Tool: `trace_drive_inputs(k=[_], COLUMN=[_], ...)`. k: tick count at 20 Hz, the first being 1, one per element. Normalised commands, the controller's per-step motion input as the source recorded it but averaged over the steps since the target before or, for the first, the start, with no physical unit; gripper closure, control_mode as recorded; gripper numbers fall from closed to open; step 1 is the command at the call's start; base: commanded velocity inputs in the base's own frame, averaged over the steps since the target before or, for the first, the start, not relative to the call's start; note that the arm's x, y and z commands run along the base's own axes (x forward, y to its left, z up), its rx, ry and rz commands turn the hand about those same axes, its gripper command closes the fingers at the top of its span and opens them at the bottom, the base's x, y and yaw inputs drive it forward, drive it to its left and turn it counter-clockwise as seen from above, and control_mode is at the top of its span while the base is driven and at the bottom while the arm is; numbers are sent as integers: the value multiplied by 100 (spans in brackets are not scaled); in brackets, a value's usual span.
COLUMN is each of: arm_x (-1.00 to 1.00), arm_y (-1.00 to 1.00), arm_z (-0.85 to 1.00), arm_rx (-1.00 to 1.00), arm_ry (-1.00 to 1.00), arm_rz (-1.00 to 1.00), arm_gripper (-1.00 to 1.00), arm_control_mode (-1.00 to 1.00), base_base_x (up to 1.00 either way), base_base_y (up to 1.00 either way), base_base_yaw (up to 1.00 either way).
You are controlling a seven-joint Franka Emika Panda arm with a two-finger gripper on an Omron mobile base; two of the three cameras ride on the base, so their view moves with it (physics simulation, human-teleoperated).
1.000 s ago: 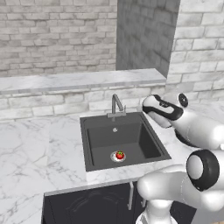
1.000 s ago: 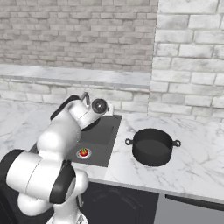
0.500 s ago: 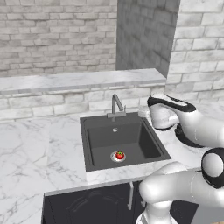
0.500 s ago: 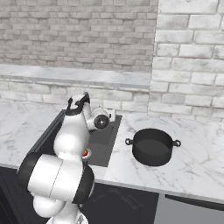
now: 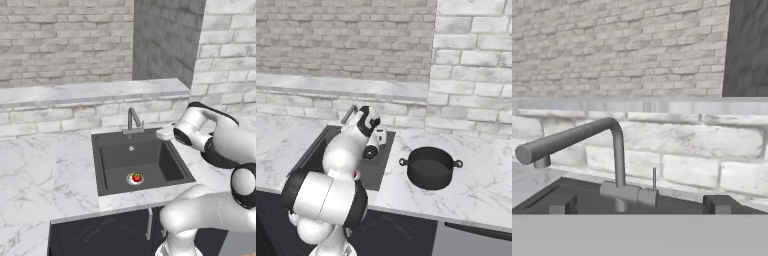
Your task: Dump the tomato from the pot into the sink. Then turn on the water and wash the tomato. Then turn off the water and put the tomato back in the pot.
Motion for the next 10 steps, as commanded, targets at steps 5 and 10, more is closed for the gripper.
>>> trace_drive_inputs(k=[5, 10], arm_x=[0, 3], arm_y=[5, 0], arm_z=[-15, 0], arm_rx=[0, 0], arm_ry=[-5, -1], arm_rz=[-1, 0], arm_gripper=[-100, -100], arm_control_mode=[-100, -100], base_base_x=[0, 0], base_base_y=[0, 0], base_base_yaw=[0, 0])
